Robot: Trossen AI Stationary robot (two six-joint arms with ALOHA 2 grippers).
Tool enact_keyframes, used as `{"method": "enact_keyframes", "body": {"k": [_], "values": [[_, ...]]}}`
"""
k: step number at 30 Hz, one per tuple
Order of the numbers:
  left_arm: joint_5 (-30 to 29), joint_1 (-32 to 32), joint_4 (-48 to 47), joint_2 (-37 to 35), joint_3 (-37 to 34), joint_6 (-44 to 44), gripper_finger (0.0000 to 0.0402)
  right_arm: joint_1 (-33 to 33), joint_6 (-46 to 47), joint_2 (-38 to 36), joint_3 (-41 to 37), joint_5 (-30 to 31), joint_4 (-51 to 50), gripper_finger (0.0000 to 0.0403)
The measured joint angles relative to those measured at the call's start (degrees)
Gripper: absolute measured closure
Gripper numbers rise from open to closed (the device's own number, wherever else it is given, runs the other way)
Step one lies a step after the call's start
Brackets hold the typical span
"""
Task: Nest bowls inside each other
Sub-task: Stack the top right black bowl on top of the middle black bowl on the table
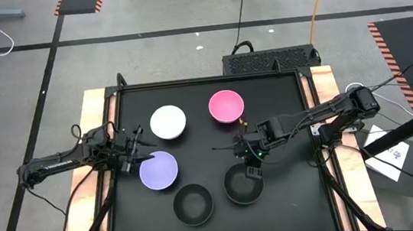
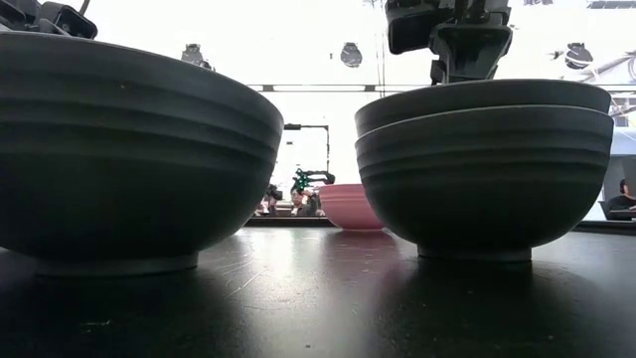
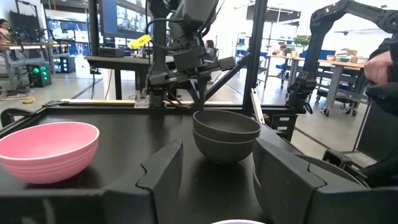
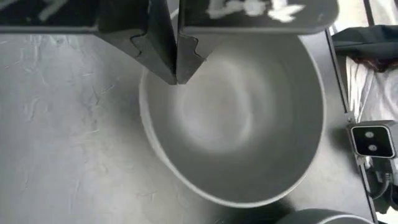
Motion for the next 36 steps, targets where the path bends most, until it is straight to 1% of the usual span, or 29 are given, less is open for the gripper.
{"method": "enact_keyframes", "body": {"k": [4,8,15,19,25,36], "values": [[0.0,0.0,0.0,0.0,0.0,-0.1,0.0201,0.2,0.2,0.0,0.0,1.5,0.0,0.0403],[0.1,0.0,0.2,0.0,0.0,-0.3,0.0201,0.2,0.4,0.0,-0.1,1.6,0.2,0.0403],[0.1,0.0,0.5,0.0,0.0,-1.1,0.0201,-0.3,2.9,0.0,-6.2,0.4,4.8,0.0403],[0.1,0.0,1.5,0.0,0.0,-1.0,0.0201,-1.4,3.2,0.0,-8.3,0.0,5.0,0.0403],[0.1,0.0,2.0,0.0,0.0,-1.0,0.0201,-1.5,1.7,0.0,-8.3,-0.2,8.6,0.0403],[0.2,0.0,1.9,0.0,0.0,-1.0,0.0201,-1.5,0.3,0.0,-7.6,-0.2,10.8,0.0403]]}}
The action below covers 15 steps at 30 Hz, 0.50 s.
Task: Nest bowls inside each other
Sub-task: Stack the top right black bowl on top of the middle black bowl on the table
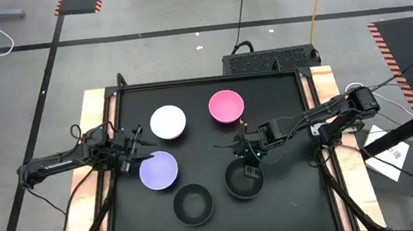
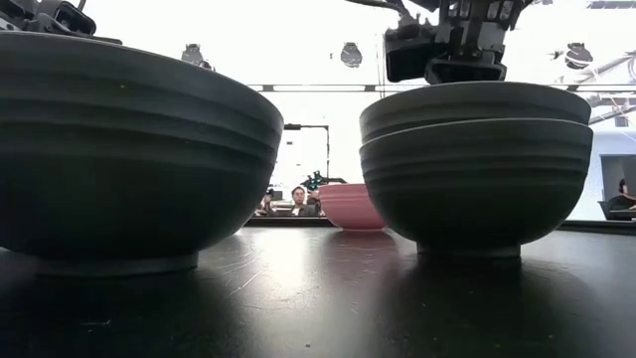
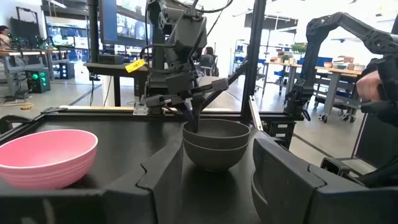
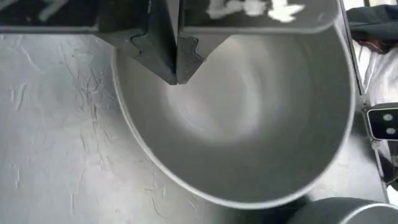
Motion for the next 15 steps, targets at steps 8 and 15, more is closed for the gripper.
{"method": "enact_keyframes", "body": {"k": [8,15], "values": [[0.0,0.0,0.0,0.0,0.0,0.0,0.0201,-0.2,-1.6,0.0,1.2,0.1,-2.0,0.0403],[0.0,0.0,0.0,0.0,0.0,0.3,0.0201,-1.5,-0.7,0.0,1.2,-0.4,-1.8,0.0403]]}}
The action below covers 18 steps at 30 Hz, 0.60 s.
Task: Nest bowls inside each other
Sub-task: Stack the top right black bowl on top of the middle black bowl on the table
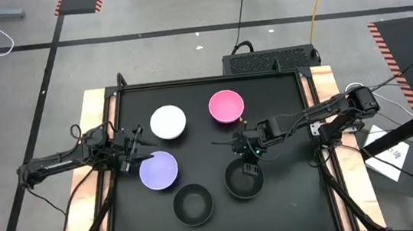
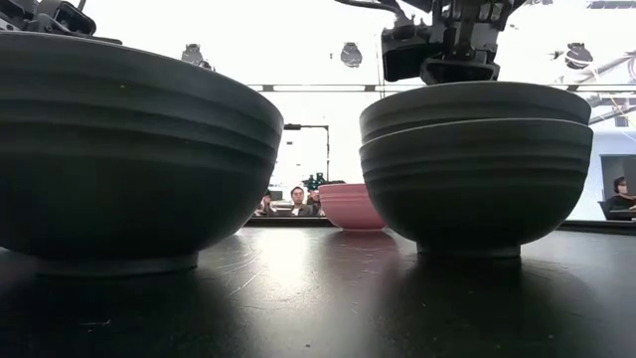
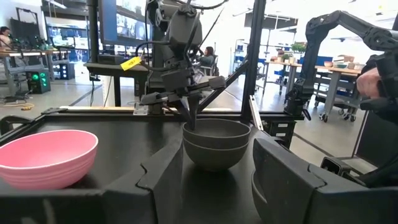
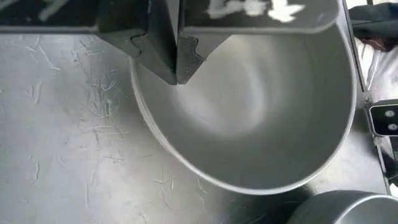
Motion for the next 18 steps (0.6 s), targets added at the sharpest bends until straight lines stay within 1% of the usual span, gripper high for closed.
{"method": "enact_keyframes", "body": {"k": [5,9,15,18], "values": [[0.0,0.0,0.0,0.0,0.0,0.0,0.0201,-1.4,1.0,-0.4,0.0,-2.5,0.0,0.0403],[0.0,0.0,0.0,0.0,0.0,0.0,0.0201,-2.2,1.6,-0.4,1.0,-2.6,0.0,0.0401],[0.0,0.0,-0.1,0.0,0.0,0.0,0.0201,-3.7,2.3,-0.4,4.4,-2.6,-1.3,0.0382],[0.1,0.0,-0.3,0.0,0.0,0.0,0.0201,-4.5,4.4,-0.4,5.6,-2.6,-4.0,0.0373]]}}
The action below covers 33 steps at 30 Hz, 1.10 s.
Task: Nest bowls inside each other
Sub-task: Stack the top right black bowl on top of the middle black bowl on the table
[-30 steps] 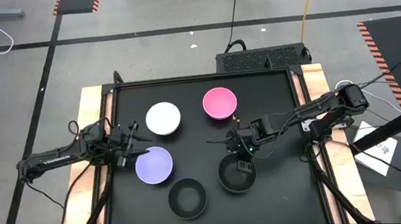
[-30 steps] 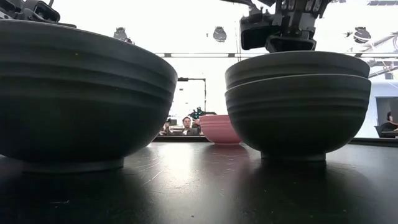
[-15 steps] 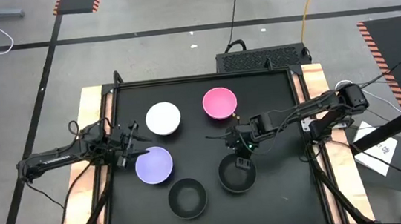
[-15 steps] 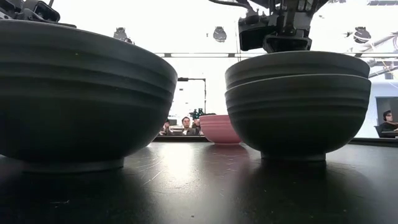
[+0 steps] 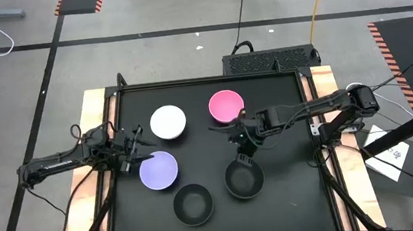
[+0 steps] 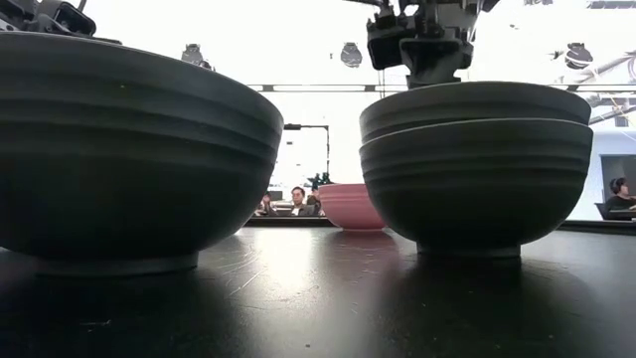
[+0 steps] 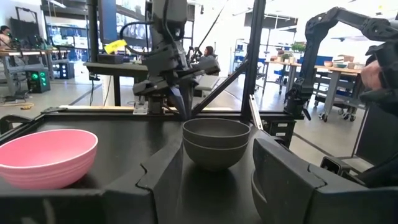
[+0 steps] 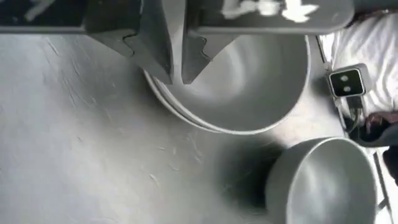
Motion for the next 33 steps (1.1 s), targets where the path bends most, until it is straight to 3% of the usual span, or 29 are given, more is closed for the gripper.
{"method": "enact_keyframes", "body": {"k": [8,22,33], "values": [[0.0,0.0,-1.6,0.0,0.0,1.0,0.0201,-0.3,1.4,0.1,0.5,0.3,-10.3,0.0354],[0.0,0.0,-1.6,0.0,0.0,1.6,0.0201,0.8,3.1,0.1,0.5,0.0,-8.4,0.0284],[0.0,0.0,-1.5,0.0,0.0,1.0,0.0201,1.0,3.5,0.7,-1.3,0.2,-8.2,0.0281]]}}
